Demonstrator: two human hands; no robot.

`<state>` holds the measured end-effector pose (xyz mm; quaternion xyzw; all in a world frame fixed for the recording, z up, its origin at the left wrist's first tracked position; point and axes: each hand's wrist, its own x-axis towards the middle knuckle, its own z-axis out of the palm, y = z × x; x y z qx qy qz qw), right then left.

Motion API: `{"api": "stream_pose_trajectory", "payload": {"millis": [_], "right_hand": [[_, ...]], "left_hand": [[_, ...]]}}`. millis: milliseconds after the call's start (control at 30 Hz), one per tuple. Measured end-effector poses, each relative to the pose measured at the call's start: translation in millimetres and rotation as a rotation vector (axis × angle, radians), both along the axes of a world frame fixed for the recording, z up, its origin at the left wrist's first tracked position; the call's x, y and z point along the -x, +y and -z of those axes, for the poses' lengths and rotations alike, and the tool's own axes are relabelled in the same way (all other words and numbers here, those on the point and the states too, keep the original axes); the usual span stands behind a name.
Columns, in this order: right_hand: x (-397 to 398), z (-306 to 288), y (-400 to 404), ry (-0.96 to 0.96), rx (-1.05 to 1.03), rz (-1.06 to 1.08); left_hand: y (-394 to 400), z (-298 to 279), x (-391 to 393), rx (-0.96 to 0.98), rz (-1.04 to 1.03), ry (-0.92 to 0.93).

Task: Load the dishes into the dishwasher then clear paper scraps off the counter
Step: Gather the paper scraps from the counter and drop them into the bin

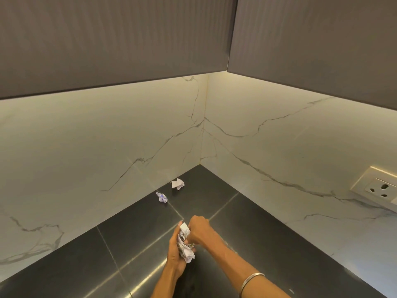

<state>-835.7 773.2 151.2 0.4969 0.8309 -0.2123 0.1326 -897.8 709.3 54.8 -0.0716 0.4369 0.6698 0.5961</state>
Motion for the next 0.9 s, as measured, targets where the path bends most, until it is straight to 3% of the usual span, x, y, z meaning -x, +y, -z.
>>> {"api": "stream_pose_trajectory", "payload": {"millis": [233, 667, 900], "right_hand": [[5.4, 7.3, -9.5, 0.063, -0.161, -0.082], [8.2, 10.7, -2.5, 0.224, -0.206, 0.034], [25.4, 14.5, 8.4, 0.283, -0.135, -0.111]], "left_hand": [[1.7, 2.9, -0.1, -0.072, -0.022, -0.064], [23.7, 13.1, 11.7, 0.132, -0.04, 0.096], [42.2, 3.4, 38.8, 0.217, -0.206, 0.098]]}}
